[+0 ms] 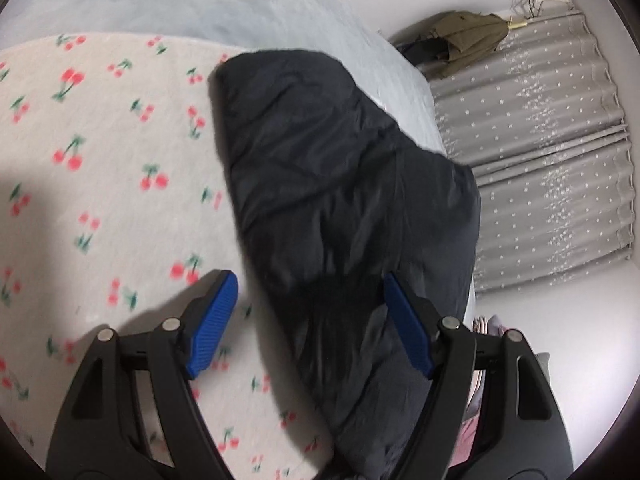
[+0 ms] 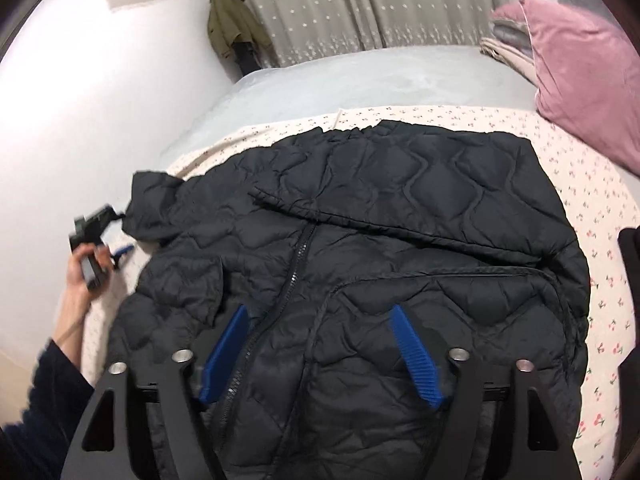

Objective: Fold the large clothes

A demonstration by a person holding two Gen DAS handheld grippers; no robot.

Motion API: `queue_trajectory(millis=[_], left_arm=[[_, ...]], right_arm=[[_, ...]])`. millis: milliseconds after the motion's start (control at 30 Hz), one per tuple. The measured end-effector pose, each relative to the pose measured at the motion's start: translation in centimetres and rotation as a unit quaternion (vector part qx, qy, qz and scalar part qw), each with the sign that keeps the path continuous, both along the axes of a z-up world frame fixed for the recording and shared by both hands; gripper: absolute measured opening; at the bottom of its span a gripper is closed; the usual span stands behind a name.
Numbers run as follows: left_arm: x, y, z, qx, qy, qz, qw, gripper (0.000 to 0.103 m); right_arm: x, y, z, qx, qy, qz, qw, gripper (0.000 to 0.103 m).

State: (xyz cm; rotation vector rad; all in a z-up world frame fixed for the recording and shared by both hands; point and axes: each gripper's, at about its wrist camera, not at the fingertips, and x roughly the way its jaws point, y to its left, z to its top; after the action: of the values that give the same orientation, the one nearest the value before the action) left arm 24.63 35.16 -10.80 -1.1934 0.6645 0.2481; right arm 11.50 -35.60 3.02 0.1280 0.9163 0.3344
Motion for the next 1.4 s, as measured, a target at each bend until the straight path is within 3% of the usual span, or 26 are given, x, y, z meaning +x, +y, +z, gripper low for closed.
queue_trajectory(millis=[67,133,267,433,567,600,667,700,733,767,833,900,1000,1067,1200,1233,1267,1300,1333,1367,1400], left_arm=[[-0.5,0.2,-0.9,-0.024,-0.025,0.015,0.9993,0.062],[-0.5,0.7,-2.3,-0.059,-0.033,0.016,0.9976,0.009],[-2.1,1.4,-2.4,-0.067,-0.055,0.038,0.9955,0.004],[-6.1,2.6,2.9,-0.049,-0.177,0.079,0.9799,0.002],[-8.0,2.4,5.2,-0.041,-0.2,0.084,0.9754,0.002],[-8.0,2.1,5.4,-0.039,-0.19,0.078,0.9779,0.002],[-7.0,1.8,4.8,-0.041,-0.131,0.064,0.9884,0.007],[-6.0,2.1,4.3,-0.052,-0.114,0.056,0.9905,0.034],[-5.1,1.8,2.5,-0.089,-0.089,0.037,0.9914,0.078],[-4.5,1.7,0.9,-0.12,-0.068,0.032,0.99,0.092],[-4.5,1.9,-1.8,-0.166,-0.056,0.06,0.9828,0.094],[-4.4,2.3,-2.1,-0.164,-0.067,0.07,0.9818,0.094],[-3.3,2.7,-0.4,-0.101,-0.073,0.064,0.9902,0.095],[-1.7,2.1,-0.3,-0.042,-0.049,0.053,0.9965,0.095],[0.0,1.5,0.1,0.028,-0.047,0.06,0.9967,0.095],[0.3,1.3,0.1,0.037,-0.052,0.052,0.9966,0.093],[0.3,1.5,0.0,0.046,-0.053,0.044,0.9965,0.084],[0.9,1.3,-0.3,0.067,-0.035,0.028,0.9967,0.034],[1.4,1.8,-0.8,0.068,-0.011,0.011,0.9975,0.007],[1.5,2.1,-1.9,0.053,0.001,0.002,0.9986,0.001],[0.6,2.7,-2.6,0.027,-0.023,0.022,0.9991,0.001]], right_arm=[[0.5,-0.2,-1.3,0.005,0.02,0.0,1.0,0.08],[1.0,-0.4,-2.2,0.005,0.035,-0.005,0.999,0.08],[1.2,-0.4,-2.9,0.0,0.039,-0.007,0.999,0.08],[0.8,-0.6,-1.9,0.003,0.017,-0.008,1.0,0.08],[0.6,-0.8,-1.3,0.015,0.011,-0.008,1.0,0.08],[0.5,-0.8,-1.2,0.016,0.01,-0.006,1.0,0.08],[0.5,-0.7,-1.3,0.017,0.011,-0.003,1.0,0.08],[0.4,-0.6,-1.3,0.017,0.012,-0.001,1.0,0.08],[0.4,-0.6,-1.3,0.016,0.012,0.002,1.0,0.08],[0.3,-0.5,-1.3,0.013,0.012,0.003,1.0,0.08],[0.2,-0.5,-1.3,0.005,0.009,0.004,1.0,0.08],[0.2,-0.5,-1.4,-0.001,0.008,0.003,1.0,0.08],[0.2,-0.6,-1.5,0.0,0.01,0.003,1.0,0.08],[0.4,-0.5,-1.8,0.001,0.013,0.005,1.0,0.08],[0.8,-0.1,-2.6,-0.005,0.023,0.007,1.0,0.08],[0.9,-0.1,-2.8,-0.008,0.025,0.006,1.0,0.08],[1.0,0.0,-2.9,-0.01,0.026,0.005,1.0,0.08],[1.1,-0.1,-3.0,-0.009,0.026,0.001,1.0,0.08],[1.1,-0.1,-3.1,-0.008,0.027,0.0,1.0,0.08],[1.2,-0.2,-3.2,-0.007,0.027,-0.001,1.0,0.08],[1.2,-0.3,-3.2,-0.007,0.027,-0.003,1.0,0.08]])
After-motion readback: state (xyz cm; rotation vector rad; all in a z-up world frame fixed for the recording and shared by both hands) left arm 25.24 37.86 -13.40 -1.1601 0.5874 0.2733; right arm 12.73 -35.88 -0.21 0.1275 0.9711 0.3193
